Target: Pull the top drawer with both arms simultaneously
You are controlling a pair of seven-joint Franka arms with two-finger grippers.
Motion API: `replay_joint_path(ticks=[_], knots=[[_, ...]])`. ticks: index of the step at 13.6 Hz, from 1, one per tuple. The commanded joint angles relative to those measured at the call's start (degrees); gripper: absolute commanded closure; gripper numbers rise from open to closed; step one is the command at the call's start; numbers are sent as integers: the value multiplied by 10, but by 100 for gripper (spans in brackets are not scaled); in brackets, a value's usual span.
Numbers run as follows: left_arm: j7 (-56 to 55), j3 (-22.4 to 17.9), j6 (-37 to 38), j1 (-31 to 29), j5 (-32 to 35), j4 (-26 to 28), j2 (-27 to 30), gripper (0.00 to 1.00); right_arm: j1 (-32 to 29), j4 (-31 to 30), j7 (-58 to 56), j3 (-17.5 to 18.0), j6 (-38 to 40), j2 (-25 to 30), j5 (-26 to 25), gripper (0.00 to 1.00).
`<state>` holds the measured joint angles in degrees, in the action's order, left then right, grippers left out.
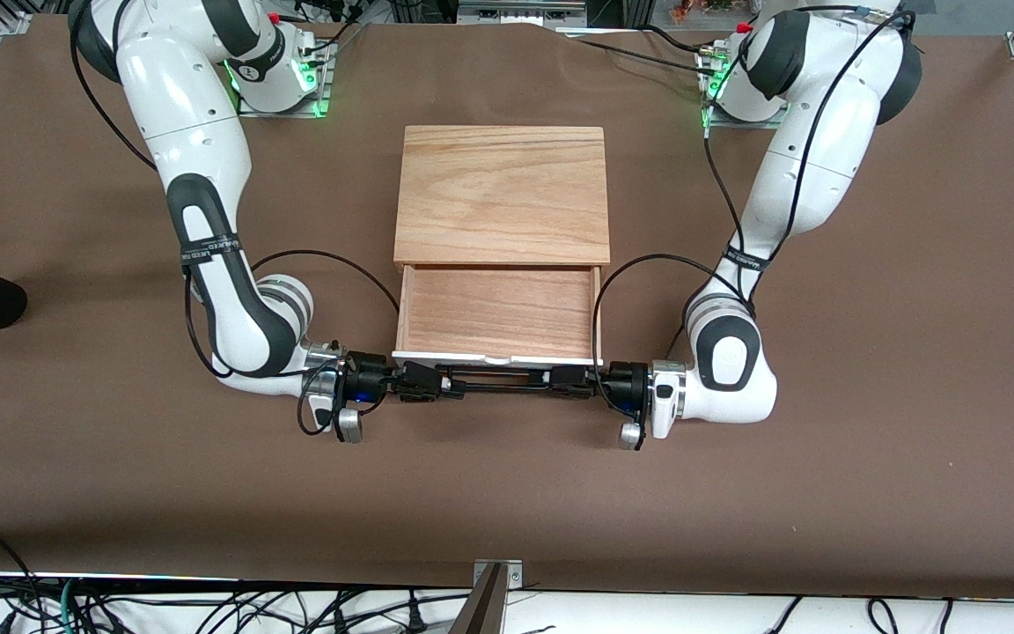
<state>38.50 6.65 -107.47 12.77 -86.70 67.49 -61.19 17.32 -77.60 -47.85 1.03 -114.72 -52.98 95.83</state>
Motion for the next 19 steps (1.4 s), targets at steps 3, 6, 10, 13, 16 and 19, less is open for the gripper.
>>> replay_joint_path(ticks=[3,6,10,13,16,19], knots=[[-14,-9,-20,1,7,-25,-17,65,-5,14,13,7,12,6,6,0],[-13,-9,-20,1,7,-24,-17,46,-5,14,13,7,12,7,6,0],[-3,-8,-20,2,7,-21,-16,0,-5,14,13,7,13,10,6,0],[-9,-8,-19,1,7,-22,-16,0,-5,14,12,5,13,12,2,0],[-9,-8,-19,1,7,-22,-14,0,-5,28,12,4,13,13,-19,0],[-11,-8,-17,0,7,-22,-9,0,-6,42,12,3,12,12,-80,0]])
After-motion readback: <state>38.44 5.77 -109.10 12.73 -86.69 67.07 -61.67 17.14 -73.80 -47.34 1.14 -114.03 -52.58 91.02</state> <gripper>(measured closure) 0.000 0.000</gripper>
